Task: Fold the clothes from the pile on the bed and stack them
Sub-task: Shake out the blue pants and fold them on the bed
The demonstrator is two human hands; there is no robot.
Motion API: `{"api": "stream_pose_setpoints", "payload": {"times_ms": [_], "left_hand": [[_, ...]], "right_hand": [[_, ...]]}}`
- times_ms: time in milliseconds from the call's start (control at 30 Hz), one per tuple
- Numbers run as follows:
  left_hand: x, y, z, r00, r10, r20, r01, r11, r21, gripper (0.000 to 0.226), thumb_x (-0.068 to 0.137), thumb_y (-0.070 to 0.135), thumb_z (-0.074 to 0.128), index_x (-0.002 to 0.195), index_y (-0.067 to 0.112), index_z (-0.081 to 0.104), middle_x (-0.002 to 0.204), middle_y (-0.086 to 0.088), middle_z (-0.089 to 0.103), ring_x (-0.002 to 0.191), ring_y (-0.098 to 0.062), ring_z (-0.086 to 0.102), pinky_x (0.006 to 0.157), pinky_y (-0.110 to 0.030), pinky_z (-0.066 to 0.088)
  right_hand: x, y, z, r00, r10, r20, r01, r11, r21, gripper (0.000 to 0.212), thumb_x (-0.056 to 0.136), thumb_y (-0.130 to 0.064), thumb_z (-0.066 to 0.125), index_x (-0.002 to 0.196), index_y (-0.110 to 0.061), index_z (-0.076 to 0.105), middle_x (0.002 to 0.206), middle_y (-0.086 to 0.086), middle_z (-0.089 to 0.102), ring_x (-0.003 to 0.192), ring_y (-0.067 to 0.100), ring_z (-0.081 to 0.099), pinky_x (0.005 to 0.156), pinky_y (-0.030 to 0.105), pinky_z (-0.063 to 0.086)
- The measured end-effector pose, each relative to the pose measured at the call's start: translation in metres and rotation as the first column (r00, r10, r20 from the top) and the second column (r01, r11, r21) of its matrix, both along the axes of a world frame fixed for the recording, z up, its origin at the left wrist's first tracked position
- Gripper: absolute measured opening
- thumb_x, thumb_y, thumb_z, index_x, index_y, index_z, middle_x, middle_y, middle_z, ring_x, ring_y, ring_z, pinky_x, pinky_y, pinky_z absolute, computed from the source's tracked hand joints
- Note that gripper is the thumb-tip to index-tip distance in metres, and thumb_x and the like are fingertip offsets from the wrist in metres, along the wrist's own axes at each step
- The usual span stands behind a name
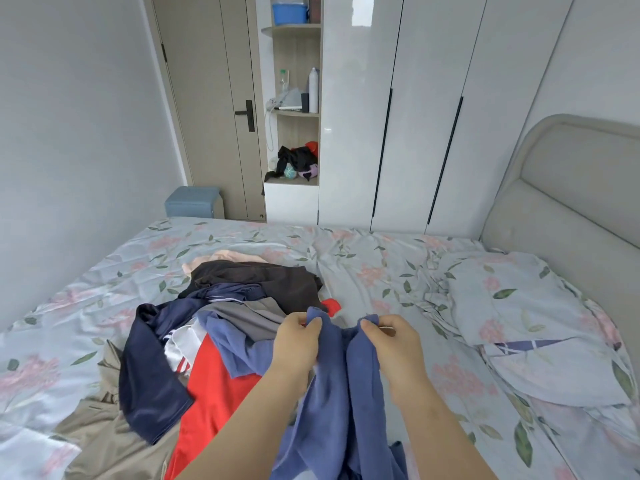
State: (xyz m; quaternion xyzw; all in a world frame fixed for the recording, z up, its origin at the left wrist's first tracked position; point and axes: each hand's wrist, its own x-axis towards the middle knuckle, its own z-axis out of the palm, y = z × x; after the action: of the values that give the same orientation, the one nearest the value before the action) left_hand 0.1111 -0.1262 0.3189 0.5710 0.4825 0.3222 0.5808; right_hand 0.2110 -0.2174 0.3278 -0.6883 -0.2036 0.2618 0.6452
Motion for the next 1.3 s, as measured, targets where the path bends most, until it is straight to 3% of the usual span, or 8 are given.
{"api": "stream_pose_setpoints", "payload": {"times_ms": [267, 433, 600, 733, 900, 1000, 1100, 1300], "left_hand": [[-0.013, -0.014, 0.006, 0.971, -0.234, 0.04, 0.231, 0.97, 0.074, 0.007, 0.094, 0.015, 0.056, 0.088, 0.014, 0.06, 0.078, -0.009, 0.059, 0.069, -0.014, 0.053, 0.061, -0.023, 0.045], [-0.025, -0.006, 0.006, 0.979, -0.193, 0.063, 0.183, 0.974, 0.134, 0.011, 0.088, 0.002, 0.062, 0.082, 0.012, 0.063, 0.082, -0.016, 0.065, 0.079, -0.022, 0.059, 0.081, -0.045, 0.052], [-0.035, 0.003, 0.021, 0.904, -0.401, 0.149, 0.388, 0.915, 0.107, 0.019, 0.092, -0.004, 0.052, 0.087, 0.008, 0.065, 0.075, 0.001, 0.073, 0.069, -0.007, 0.068, 0.064, -0.019, 0.053], [-0.04, 0.014, 0.028, 0.856, -0.456, 0.244, 0.444, 0.89, 0.106, 0.019, 0.095, -0.001, 0.047, 0.089, 0.005, 0.064, 0.078, -0.005, 0.072, 0.072, -0.014, 0.067, 0.069, -0.025, 0.053], [-0.038, 0.014, 0.035, 0.814, -0.429, 0.391, 0.451, 0.892, 0.039, 0.019, 0.094, -0.003, 0.045, 0.105, 0.005, 0.059, 0.085, -0.007, 0.071, 0.077, -0.014, 0.068, 0.072, -0.025, 0.056], [-0.043, 0.017, 0.032, 0.833, -0.543, 0.107, 0.501, 0.822, 0.272, 0.038, 0.087, 0.002, 0.064, 0.116, 0.023, 0.052, 0.097, 0.002, 0.067, 0.086, -0.004, 0.065, 0.08, -0.021, 0.052], [-0.046, 0.02, 0.025, 0.778, -0.536, -0.328, 0.62, 0.572, 0.538, 0.045, 0.073, 0.035, 0.07, 0.113, 0.039, 0.05, 0.11, 0.025, 0.058, 0.103, 0.007, 0.055, 0.092, -0.013, 0.042], [-0.053, 0.033, 0.032, 0.768, -0.514, -0.383, 0.633, 0.514, 0.579, 0.021, 0.074, 0.046, 0.052, 0.093, 0.038, 0.05, 0.098, 0.03, 0.055, 0.089, -0.004, 0.055, 0.084, -0.021, 0.043]], "right_hand": [[-0.017, 0.004, 0.005, 0.946, 0.318, 0.064, -0.317, 0.948, -0.026, 0.031, 0.094, -0.002, 0.05, 0.087, -0.025, 0.068, 0.09, -0.001, 0.069, 0.084, 0.012, 0.063, 0.081, 0.025, 0.051], [-0.012, 0.003, 0.01, 0.911, 0.401, 0.096, -0.39, 0.913, -0.118, 0.041, 0.092, 0.009, 0.039, 0.093, -0.019, 0.068, 0.087, -0.004, 0.059, 0.079, 0.009, 0.053, 0.072, 0.018, 0.045], [-0.006, -0.001, 0.02, 0.851, 0.45, 0.27, -0.418, 0.892, -0.17, 0.026, 0.091, -0.005, 0.054, 0.099, -0.03, 0.058, 0.109, -0.011, 0.057, 0.085, -0.007, 0.052, 0.069, 0.002, 0.04], [-0.002, -0.002, 0.019, 0.805, 0.534, 0.258, -0.496, 0.845, -0.201, 0.017, 0.084, -0.007, 0.064, 0.097, -0.018, 0.063, 0.099, -0.004, 0.067, 0.092, 0.007, 0.061, 0.072, 0.008, 0.044], [-0.004, -0.002, 0.016, 0.788, 0.567, 0.24, -0.516, 0.821, -0.244, 0.014, 0.085, -0.011, 0.065, 0.075, -0.018, 0.057, 0.072, -0.006, 0.054, 0.066, 0.007, 0.051, 0.061, 0.018, 0.04], [-0.002, -0.003, 0.015, 0.795, 0.511, 0.327, -0.443, 0.858, -0.262, 0.029, 0.086, -0.009, 0.062, 0.064, -0.022, 0.048, 0.053, -0.015, 0.046, 0.054, 0.002, 0.041, 0.051, 0.012, 0.032], [-0.001, -0.004, 0.018, 0.745, 0.494, 0.449, -0.394, 0.868, -0.301, 0.033, 0.082, -0.007, 0.063, 0.06, -0.026, 0.046, 0.048, -0.018, 0.047, 0.049, 0.001, 0.04, 0.05, 0.014, 0.031], [0.009, -0.008, 0.021, 0.528, 0.552, 0.645, -0.239, 0.826, -0.511, 0.04, 0.078, -0.038, 0.072, 0.056, -0.035, 0.039, 0.058, -0.011, 0.049, 0.081, 0.011, 0.039, 0.077, 0.029, 0.025]]}}
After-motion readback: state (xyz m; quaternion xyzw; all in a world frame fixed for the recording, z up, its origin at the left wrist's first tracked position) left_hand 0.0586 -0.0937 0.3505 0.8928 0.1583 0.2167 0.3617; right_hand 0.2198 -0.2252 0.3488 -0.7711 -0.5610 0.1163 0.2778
